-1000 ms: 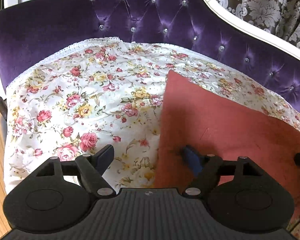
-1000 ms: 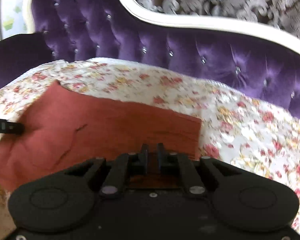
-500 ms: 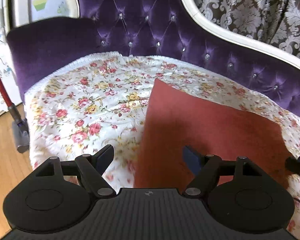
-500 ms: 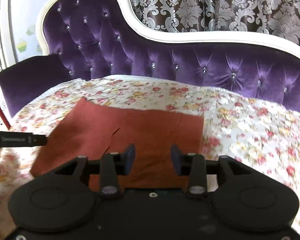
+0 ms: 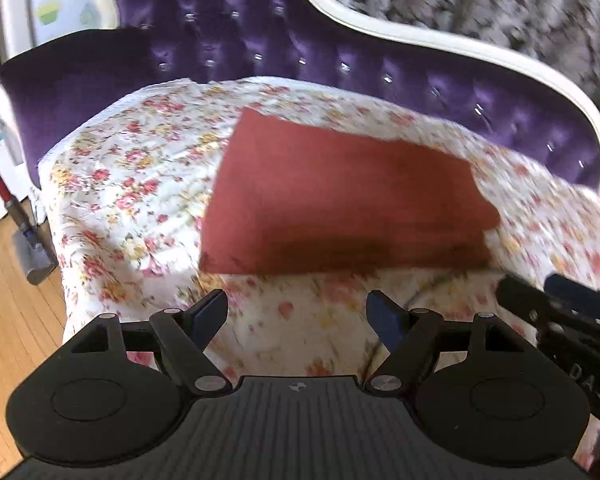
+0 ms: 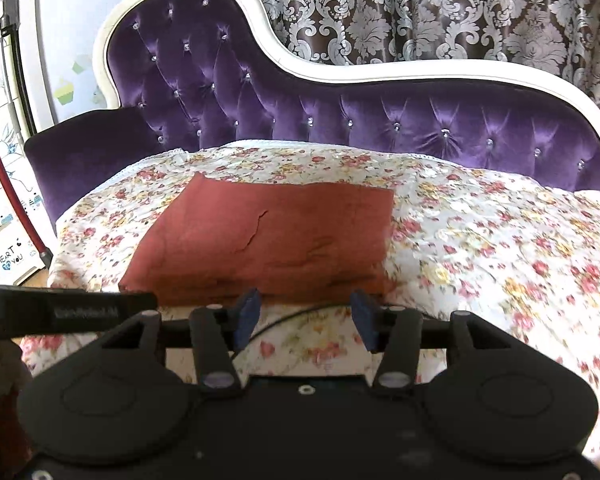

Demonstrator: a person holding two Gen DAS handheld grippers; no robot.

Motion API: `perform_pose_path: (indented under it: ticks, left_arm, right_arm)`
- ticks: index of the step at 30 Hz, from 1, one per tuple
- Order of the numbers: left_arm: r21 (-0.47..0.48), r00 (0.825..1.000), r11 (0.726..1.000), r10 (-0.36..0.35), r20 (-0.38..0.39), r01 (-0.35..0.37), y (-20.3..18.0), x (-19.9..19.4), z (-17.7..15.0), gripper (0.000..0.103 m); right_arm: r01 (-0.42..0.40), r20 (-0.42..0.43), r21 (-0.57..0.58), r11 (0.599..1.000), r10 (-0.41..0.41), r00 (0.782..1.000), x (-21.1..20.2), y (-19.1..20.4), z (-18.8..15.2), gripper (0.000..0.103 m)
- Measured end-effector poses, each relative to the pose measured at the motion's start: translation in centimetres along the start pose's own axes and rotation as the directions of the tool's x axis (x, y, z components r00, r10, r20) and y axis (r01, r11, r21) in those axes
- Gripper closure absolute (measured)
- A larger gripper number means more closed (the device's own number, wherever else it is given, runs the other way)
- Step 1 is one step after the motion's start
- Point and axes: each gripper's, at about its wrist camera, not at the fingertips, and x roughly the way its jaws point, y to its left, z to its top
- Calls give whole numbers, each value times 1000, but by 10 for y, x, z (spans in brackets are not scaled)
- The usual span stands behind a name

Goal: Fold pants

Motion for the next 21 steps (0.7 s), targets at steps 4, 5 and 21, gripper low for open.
perform_pose_path:
  ticks: [4, 5, 21]
  left_arm:
    - [15, 999, 1000, 27, 29, -27, -6, -12, -10, 28]
    - [18, 999, 999, 33, 33, -34, -7, -15, -11, 28]
    - [8, 998, 999, 53, 26, -53, -7, -27, -26, 28]
  right_arm:
    - [3, -9, 13, 1000, -3, 1000, -14, -2, -12, 50]
    - [5, -9, 16, 1000, -4, 1000, -17, -3, -15, 50]
    - [-11, -3, 23, 1000, 11, 1000, -41, -3, -27, 50]
